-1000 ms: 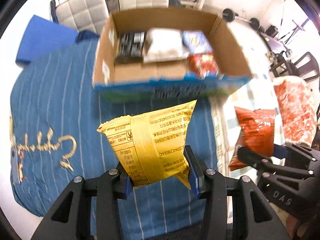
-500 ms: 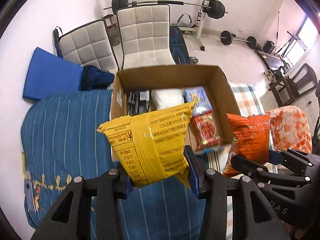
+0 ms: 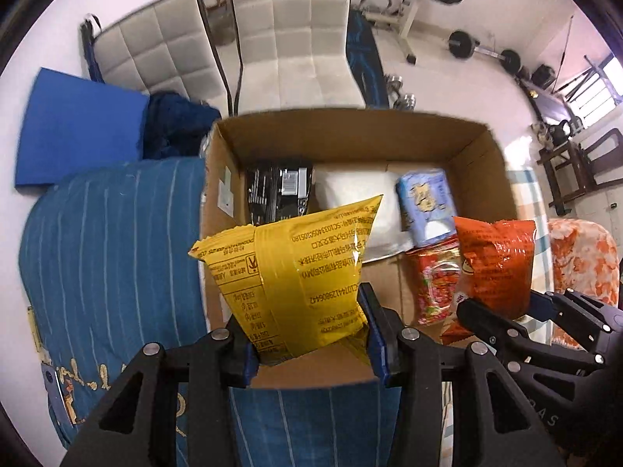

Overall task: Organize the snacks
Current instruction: 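Carry both packs into the box and open both grippers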

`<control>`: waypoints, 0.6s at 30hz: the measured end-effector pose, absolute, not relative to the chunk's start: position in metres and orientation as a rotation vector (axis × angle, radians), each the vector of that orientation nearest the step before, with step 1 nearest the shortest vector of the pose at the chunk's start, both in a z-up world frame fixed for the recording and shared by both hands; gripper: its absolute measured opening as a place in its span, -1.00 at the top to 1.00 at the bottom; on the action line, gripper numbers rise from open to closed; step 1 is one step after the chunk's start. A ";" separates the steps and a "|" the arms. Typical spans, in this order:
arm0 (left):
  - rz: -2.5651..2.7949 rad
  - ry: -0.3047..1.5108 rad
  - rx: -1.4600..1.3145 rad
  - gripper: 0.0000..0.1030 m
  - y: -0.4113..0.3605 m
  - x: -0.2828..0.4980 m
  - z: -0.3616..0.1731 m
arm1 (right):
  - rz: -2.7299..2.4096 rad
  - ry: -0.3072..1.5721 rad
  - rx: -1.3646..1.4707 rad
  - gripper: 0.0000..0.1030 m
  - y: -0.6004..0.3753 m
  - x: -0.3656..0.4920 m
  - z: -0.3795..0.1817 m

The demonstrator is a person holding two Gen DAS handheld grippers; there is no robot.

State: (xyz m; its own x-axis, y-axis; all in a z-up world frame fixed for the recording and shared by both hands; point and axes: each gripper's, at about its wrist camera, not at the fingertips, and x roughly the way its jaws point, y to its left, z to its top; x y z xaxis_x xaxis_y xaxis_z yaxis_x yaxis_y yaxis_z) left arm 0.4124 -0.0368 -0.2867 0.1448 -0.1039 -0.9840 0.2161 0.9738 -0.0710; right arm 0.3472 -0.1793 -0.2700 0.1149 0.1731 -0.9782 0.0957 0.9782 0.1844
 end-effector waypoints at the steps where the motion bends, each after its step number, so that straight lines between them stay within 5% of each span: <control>1: -0.231 1.429 0.090 0.21 -0.036 0.417 -0.294 | 0.060 1.473 0.227 0.04 -0.179 0.351 -0.278; 8: -0.251 1.643 0.071 0.21 -0.039 0.436 -0.365 | 0.090 1.569 0.230 0.04 -0.174 0.362 -0.335; 18: -0.244 1.696 0.134 0.20 -0.045 0.429 -0.397 | 0.107 1.623 0.213 0.03 -0.164 0.361 -0.375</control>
State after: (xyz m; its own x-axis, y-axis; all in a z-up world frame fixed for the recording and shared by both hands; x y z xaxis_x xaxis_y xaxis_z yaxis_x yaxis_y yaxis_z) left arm 0.4294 -0.0448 -0.3972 -0.1408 -0.0523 -0.9887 0.2289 0.9698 -0.0839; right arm 0.3610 -0.1637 -0.3747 -0.0519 0.2029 -0.9778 0.0726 0.9773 0.1989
